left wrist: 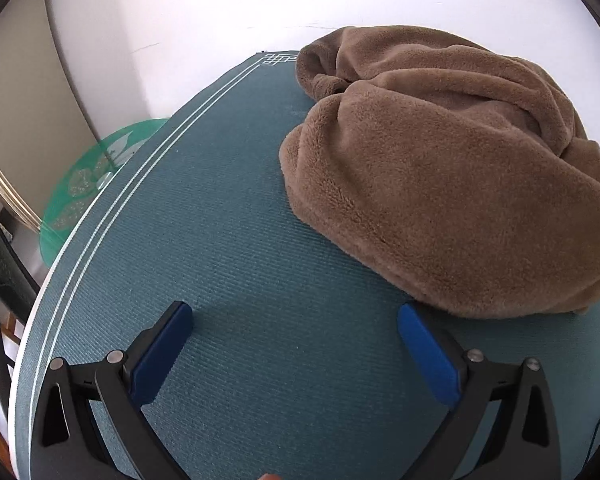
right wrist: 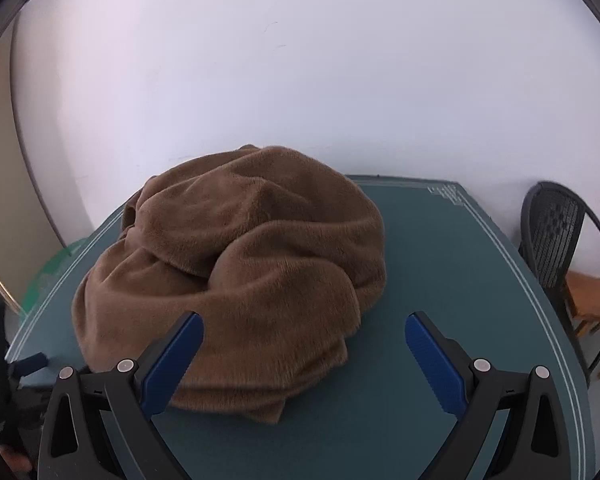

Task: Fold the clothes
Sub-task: 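Move both grippers toward the crumpled brown blanket on the table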

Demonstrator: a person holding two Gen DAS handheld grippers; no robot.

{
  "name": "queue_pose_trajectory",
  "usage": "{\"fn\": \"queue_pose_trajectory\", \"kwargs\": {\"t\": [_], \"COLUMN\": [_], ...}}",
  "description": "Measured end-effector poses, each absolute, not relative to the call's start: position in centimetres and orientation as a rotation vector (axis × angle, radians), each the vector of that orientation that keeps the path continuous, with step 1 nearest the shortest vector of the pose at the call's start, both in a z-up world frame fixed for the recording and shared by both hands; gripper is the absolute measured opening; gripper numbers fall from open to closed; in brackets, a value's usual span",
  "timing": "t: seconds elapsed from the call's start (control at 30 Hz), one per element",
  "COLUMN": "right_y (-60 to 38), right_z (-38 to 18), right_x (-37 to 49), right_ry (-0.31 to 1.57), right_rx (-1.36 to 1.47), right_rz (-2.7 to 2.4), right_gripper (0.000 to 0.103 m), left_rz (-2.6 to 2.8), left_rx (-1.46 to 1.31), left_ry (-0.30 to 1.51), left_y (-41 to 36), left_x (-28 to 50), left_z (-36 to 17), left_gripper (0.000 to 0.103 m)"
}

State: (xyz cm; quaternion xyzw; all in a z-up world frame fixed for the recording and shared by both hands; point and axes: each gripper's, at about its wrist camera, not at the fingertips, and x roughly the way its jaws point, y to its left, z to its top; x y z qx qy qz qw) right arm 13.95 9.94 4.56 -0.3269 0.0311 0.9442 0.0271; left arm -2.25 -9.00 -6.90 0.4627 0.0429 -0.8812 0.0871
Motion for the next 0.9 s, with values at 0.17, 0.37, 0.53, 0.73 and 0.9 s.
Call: {"fn": "queue_pose_trajectory", "kwargs": {"t": [0.17, 0.37, 0.53, 0.73, 0.9], "right_y": [9.4, 8.9, 9.9, 12.4, 11.1], "right_z": [5.9, 6.7, 7.5, 7.8, 8.0], "right_x": [12.7, 11.7, 9.5, 5.4, 1.8], "right_ry": [0.077, 0.042, 0.075, 0.219, 0.105], "right_rx": [-1.008, -0.981, -0.921, -0.969, -1.032], "right_rz": [2.898, 2.888, 2.900, 2.932, 2.974], "right_gripper": [0.102, 0.102, 0.102, 0.102, 0.102], "left_rz": [-2.626, -2.588, -2.597, -2.594, -2.594], "left_rx": [1.395, 1.377, 1.372, 1.373, 1.373], "left_ry": [0.119, 0.121, 0.143, 0.162, 0.160], "left_y": [-9.6, -7.4, -7.9, -9.1, -9.1], "left_x": [-3.1, -6.1, -6.5, -5.5, -5.6], "left_z": [-6.4, -7.2, -7.3, -6.8, -6.8], "left_gripper": [0.102, 0.103, 0.103, 0.103, 0.103]}}
